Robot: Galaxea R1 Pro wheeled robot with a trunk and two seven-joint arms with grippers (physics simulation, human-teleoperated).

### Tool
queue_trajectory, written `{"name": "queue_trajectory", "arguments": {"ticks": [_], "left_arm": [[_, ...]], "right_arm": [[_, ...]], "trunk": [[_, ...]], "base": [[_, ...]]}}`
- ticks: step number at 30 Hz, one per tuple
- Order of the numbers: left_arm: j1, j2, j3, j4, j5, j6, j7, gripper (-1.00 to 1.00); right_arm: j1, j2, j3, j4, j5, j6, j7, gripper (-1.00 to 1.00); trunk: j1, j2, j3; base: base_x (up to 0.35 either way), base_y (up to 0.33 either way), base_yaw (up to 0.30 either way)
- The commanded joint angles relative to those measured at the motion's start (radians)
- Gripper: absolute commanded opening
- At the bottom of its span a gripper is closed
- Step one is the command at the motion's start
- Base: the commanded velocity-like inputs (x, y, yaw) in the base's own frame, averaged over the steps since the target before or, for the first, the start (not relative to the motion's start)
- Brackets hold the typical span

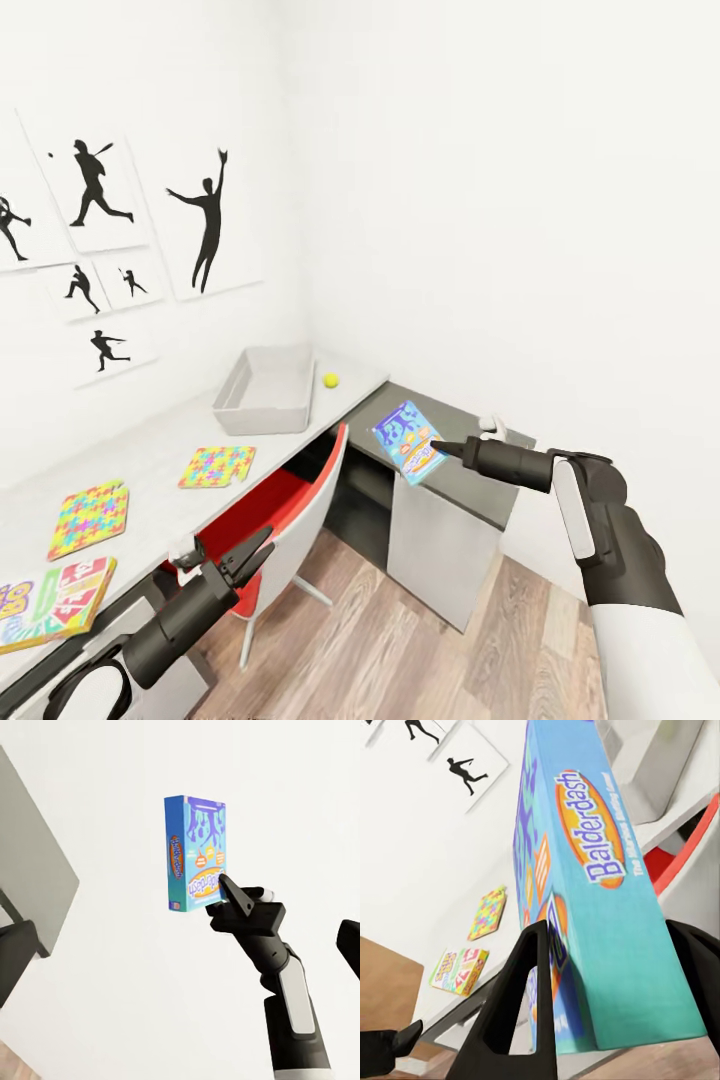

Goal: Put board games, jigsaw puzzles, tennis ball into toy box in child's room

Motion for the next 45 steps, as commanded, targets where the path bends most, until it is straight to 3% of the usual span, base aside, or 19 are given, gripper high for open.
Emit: {"name": "queue_trajectory", "arguments": {"ticks": [1,21,45], "left_arm": [[0.000,0.000,0.000,0.000,0.008,0.007,0.002,1.00],[0.000,-0.001,0.000,-0.001,0.007,0.006,0.007,1.00],[0.000,-0.002,0.000,0.005,0.000,0.004,0.021,1.00]], "right_arm": [[-0.001,0.000,-0.001,-0.001,-0.003,0.006,0.006,-1.00],[-0.001,-0.001,-0.002,-0.001,-0.003,0.006,0.005,-1.00],[-0.003,-0.001,0.000,0.000,-0.004,0.006,0.007,-1.00]], "trunk": [[0.001,-0.002,-0.002],[0.001,-0.002,-0.002],[0.001,-0.002,0.003]], "base": [[0.000,0.000,0.300],[0.022,0.000,0.300],[0.276,-0.026,0.200]]}}
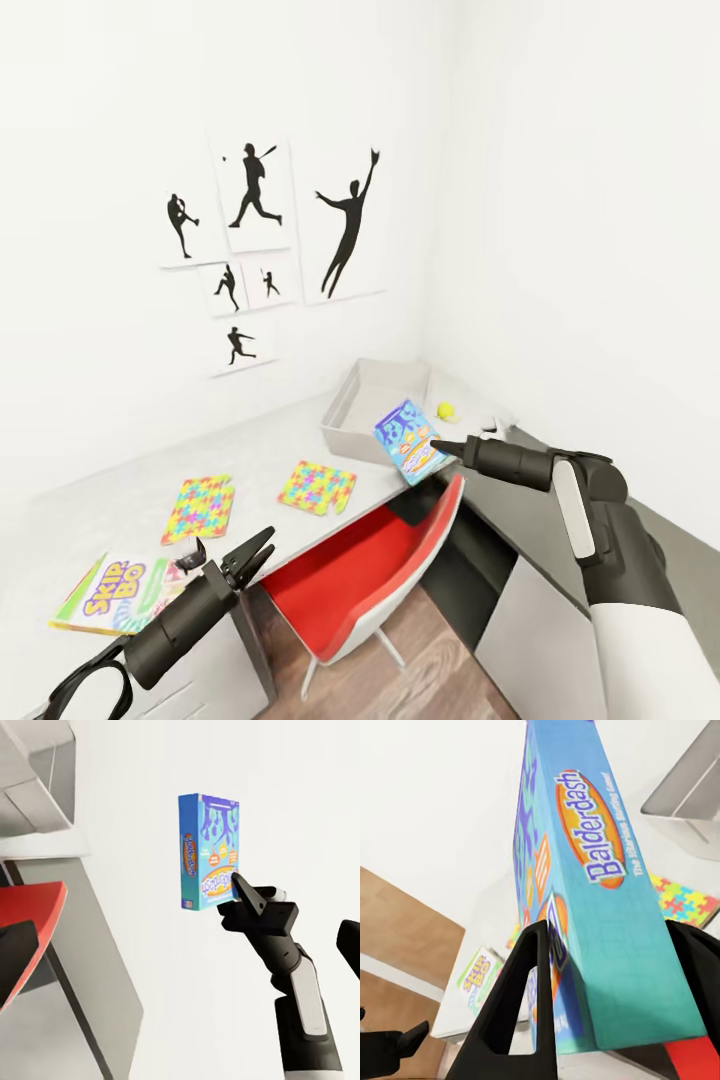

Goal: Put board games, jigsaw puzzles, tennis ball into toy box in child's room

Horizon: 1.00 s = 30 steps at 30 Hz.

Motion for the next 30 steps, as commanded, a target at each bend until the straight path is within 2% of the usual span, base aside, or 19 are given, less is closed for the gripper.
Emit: {"name": "queue_trajectory", "arguments": {"ticks": [1,6,11,30], "left_arm": [[0.000,0.000,0.000,0.000,0.008,0.006,0.002,1.00],[0.000,-0.001,-0.001,0.000,0.002,0.003,0.003,1.00],[0.000,-0.002,-0.001,0.001,-0.022,0.003,0.005,1.00],[0.000,-0.002,0.000,0.002,-0.031,0.002,0.005,1.00]], "right_arm": [[-0.001,0.000,-0.001,-0.001,-0.003,0.006,0.006,-1.00],[0.000,-0.001,-0.001,-0.001,-0.003,0.006,0.005,-1.00],[0.000,-0.002,-0.001,-0.001,-0.002,0.006,0.005,-1.00],[0.005,0.007,-0.002,-0.007,-0.004,0.006,0.005,-1.00]], "trunk": [[0.001,-0.002,-0.001],[0.001,-0.002,0.001],[0.001,-0.002,0.002],[0.001,-0.002,0.002]], "base": [[0.108,-0.021,0.251],[0.044,-0.008,0.271],[0.009,-0.002,0.285],[0.002,-0.001,0.292]]}}
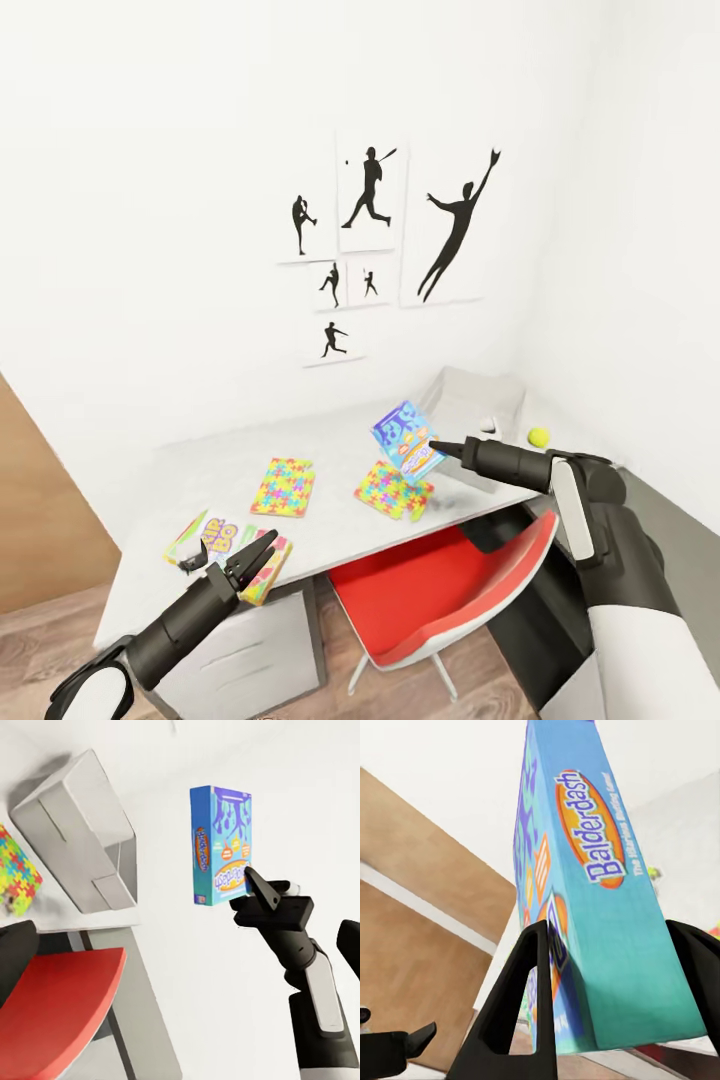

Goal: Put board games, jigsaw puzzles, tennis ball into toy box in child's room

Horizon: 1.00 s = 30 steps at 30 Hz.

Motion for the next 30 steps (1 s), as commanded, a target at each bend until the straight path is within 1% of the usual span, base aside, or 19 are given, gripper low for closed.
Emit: {"name": "queue_trajectory", "arguments": {"ticks": [1,5,8,20,30], "left_arm": [[0.000,0.000,0.000,0.000,0.009,0.007,0.002,1.00],[0.000,0.000,0.000,0.000,0.008,0.006,0.001,1.00],[0.000,0.000,0.000,0.000,0.007,0.005,0.000,1.00],[0.000,0.000,0.000,0.002,0.006,0.005,0.000,1.00],[0.000,0.000,0.000,0.003,0.006,0.005,0.001,1.00]], "right_arm": [[-0.001,0.000,-0.001,-0.001,-0.002,0.006,0.006,-1.00],[0.001,0.001,-0.002,-0.008,-0.003,0.006,0.006,-1.00],[0.001,-0.002,-0.002,-0.011,-0.004,0.006,0.006,-1.00],[0.001,-0.008,0.001,-0.014,-0.009,0.006,0.010,-1.00],[0.003,-0.008,0.001,-0.043,-0.008,0.006,0.011,-1.00]], "trunk": [[0.001,-0.002,-0.002],[0.001,-0.002,-0.002],[0.001,-0.002,-0.002],[0.001,-0.002,-0.001],[0.001,-0.002,0.003]], "base": [[0.017,-0.007,0.293],[0.082,-0.071,0.293],[0.205,-0.198,0.165],[0.218,-0.211,0.087],[0.039,-0.038,0.143]]}}
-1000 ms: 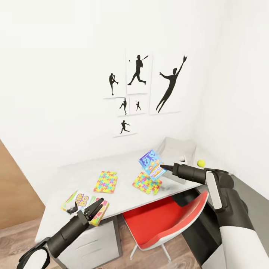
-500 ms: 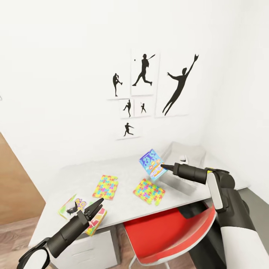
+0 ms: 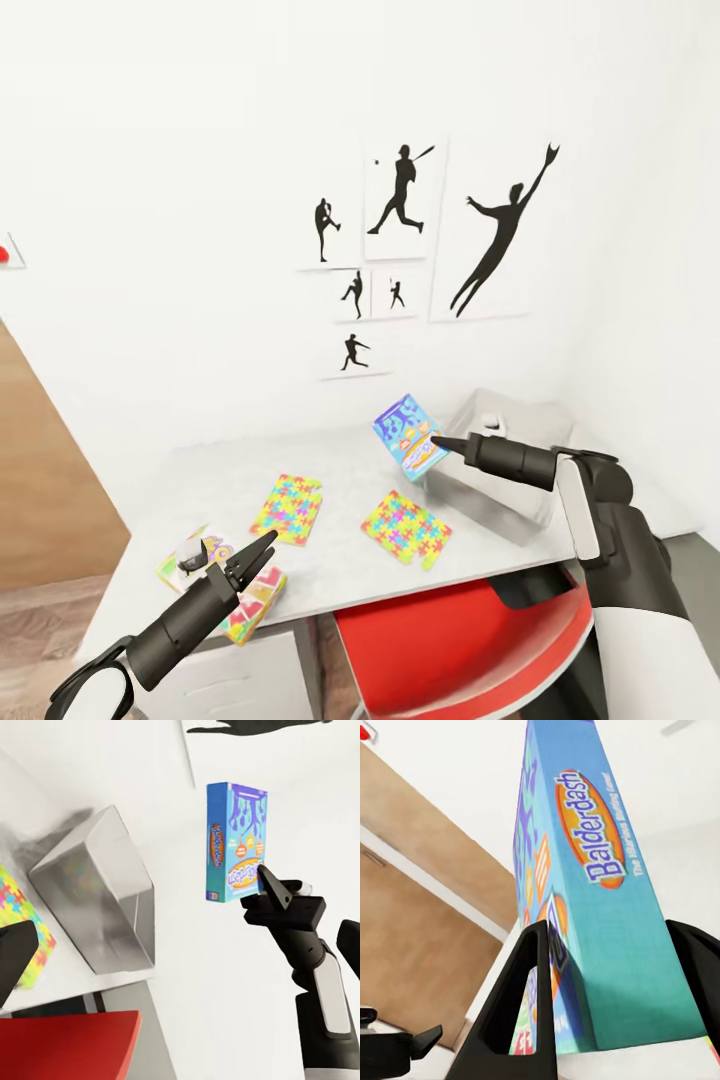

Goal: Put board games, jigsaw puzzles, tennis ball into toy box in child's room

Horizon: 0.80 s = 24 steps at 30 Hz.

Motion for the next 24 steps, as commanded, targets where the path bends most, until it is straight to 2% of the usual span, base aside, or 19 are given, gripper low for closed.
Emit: {"name": "queue_trajectory", "arguments": {"ticks": [1,15,24], "left_arm": [[-0.001,0.000,0.000,0.000,0.009,0.007,0.002,1.00],[-0.001,0.000,0.000,0.001,0.009,0.007,0.002,1.00],[-0.001,0.000,0.000,0.001,0.009,0.007,0.002,1.00]], "right_arm": [[-0.001,0.000,-0.001,-0.003,0.004,0.004,0.006,-1.00],[-0.001,0.000,-0.001,-0.005,0.004,0.004,0.006,-1.00],[-0.001,0.000,-0.002,-0.005,0.005,0.004,0.006,-1.00]], "trunk": [[0.001,-0.002,-0.002],[0.001,-0.002,-0.001],[0.001,-0.002,-0.001]], "base": [[0.007,-0.006,0.179],[0.002,-0.024,0.227],[0.000,-0.128,0.088]]}}
